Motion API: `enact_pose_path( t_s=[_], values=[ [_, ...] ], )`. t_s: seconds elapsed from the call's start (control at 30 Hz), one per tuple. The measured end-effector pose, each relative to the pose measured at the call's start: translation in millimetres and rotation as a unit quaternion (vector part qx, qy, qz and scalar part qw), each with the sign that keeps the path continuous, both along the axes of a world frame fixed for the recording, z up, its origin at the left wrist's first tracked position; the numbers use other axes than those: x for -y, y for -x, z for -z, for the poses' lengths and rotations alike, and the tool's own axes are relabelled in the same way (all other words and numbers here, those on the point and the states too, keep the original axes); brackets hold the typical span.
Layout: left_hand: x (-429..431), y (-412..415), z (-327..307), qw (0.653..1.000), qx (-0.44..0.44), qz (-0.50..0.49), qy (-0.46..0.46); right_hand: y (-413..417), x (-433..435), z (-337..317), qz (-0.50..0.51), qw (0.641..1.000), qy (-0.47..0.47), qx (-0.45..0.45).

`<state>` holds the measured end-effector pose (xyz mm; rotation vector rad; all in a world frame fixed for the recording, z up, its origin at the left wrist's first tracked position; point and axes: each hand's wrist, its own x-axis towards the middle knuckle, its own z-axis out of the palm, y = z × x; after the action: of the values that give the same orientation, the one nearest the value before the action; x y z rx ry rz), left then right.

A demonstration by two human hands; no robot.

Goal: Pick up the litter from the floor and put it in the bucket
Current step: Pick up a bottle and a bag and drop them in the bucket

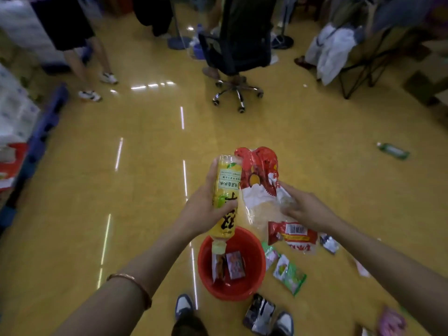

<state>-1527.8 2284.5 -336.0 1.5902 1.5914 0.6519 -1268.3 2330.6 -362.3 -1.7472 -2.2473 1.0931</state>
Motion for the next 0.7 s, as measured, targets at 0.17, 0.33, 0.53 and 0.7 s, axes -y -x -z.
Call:
enact_pose_path(
  t_s=[0.17, 0.33, 0.53, 0.7],
  values=[
    [-25, 44, 43, 0.996, -0.027, 0.083, 0.036, 41, 17, 30, 0.080, 0.997, 0.015, -0.002],
    [-37, 58, 104, 0.992, -0.006, 0.087, 0.087, 67, 29, 75, 0.117, 0.992, 0.041, 0.007],
    [-40, 57, 198, 0.988, 0.003, 0.074, 0.135, 78, 30, 158, 0.127, 0.988, 0.083, -0.001],
    [-27, 50, 291, 0.977, -0.057, 0.063, 0.196, 83, 55, 265, 0.098, 0.982, 0.163, -0.001]
  ],
)
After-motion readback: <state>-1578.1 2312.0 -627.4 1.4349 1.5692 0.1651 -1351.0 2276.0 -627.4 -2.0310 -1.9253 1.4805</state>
